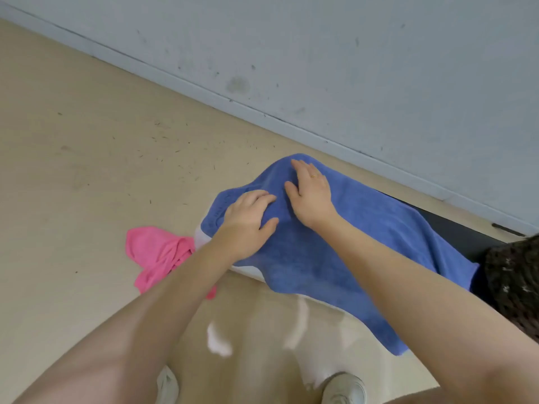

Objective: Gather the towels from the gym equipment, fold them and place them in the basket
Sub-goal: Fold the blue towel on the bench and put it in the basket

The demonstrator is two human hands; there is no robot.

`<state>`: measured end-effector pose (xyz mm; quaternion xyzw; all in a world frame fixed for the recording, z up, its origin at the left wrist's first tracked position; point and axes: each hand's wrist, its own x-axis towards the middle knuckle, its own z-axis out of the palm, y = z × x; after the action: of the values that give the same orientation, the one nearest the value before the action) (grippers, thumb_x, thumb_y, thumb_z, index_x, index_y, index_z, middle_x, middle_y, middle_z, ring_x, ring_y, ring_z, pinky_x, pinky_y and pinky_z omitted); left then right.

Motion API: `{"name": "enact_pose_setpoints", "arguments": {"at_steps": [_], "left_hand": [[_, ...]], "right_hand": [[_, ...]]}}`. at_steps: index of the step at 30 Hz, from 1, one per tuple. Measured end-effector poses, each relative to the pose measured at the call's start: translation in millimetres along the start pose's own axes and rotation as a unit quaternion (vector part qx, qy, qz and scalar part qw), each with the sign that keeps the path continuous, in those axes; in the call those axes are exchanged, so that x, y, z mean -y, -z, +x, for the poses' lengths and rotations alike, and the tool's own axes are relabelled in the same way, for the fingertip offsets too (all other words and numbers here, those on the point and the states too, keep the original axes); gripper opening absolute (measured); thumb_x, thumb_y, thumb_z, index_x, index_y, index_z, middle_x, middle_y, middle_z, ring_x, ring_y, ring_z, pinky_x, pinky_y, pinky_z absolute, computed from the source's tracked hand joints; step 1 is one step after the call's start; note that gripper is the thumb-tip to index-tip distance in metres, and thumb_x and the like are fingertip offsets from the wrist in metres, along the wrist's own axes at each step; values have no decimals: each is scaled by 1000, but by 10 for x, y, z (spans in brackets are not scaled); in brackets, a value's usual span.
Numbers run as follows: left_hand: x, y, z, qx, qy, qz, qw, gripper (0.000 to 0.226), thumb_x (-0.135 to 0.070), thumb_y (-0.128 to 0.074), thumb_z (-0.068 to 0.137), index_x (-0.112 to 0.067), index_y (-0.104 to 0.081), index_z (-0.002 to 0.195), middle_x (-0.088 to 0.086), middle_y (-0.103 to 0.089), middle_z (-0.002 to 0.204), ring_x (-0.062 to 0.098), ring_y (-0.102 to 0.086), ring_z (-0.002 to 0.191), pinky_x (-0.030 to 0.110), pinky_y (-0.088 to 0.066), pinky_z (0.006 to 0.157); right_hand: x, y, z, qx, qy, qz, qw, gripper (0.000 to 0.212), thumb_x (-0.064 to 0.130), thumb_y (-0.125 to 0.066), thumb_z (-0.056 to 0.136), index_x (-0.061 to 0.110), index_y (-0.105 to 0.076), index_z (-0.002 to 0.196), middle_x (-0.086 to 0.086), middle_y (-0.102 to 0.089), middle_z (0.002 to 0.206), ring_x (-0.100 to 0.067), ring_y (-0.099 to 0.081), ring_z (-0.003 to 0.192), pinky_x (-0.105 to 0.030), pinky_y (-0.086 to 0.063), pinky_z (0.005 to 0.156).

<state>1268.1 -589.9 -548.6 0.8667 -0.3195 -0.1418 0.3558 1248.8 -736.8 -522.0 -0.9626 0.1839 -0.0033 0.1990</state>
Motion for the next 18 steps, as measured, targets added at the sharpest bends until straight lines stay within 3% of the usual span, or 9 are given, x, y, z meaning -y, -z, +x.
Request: {"name": "enact_pose_setpoints", "arguments": {"at_steps": [3, 8, 13, 16, 18], "left_hand": [[-410, -192, 61, 2, -67, 49, 997, 51, -29, -42, 96, -17, -28, 144, -4, -27, 151, 14, -12, 144, 26, -8, 112], [-977, -633, 128, 86, -119, 111, 983, 49, -33, -34, 99, -17, -26, 145, -1, -9, 158, 15, 2, 146, 30, 2, 117], [-1360, -1085, 191, 141, -151, 185, 961, 50, -33, -31, 99, -20, -22, 147, 2, -1, 158, 18, 4, 146, 32, 4, 117], [-1506, -1267, 277, 154, -171, 214, 949, 46, -26, -29, 99, -24, -27, 145, 3, -6, 158, 20, 2, 146, 34, 2, 118], [-1594, -1333, 337, 149, -180, 225, 946, 44, -24, -30, 98, -19, -33, 142, 4, -9, 158, 21, -1, 146, 34, 0, 118]], "right_hand": [[-599, 342, -325, -25, -58, -41, 997, 47, 19, -37, 98, 9, -32, 143, -10, -32, 150, -27, -25, 141, -38, -18, 116], [-1520, 795, -840, -46, -196, -89, 975, 39, 20, -34, 99, 7, -44, 134, -12, -44, 141, -30, -35, 132, -37, -26, 109], [-2109, 998, -1113, -33, -278, -70, 957, 46, 13, -34, 97, 11, -32, 143, -14, -38, 145, -35, -32, 133, -45, -35, 103], [-2279, 1083, -1167, 22, -286, -140, 948, 46, 16, -37, 97, 14, -31, 142, -13, -38, 144, -35, -35, 130, -44, -35, 99], [-2334, 1098, -1157, 22, -241, -215, 946, 38, 20, -42, 96, 11, -40, 133, -12, -45, 136, -33, -40, 124, -41, -36, 94]]}}
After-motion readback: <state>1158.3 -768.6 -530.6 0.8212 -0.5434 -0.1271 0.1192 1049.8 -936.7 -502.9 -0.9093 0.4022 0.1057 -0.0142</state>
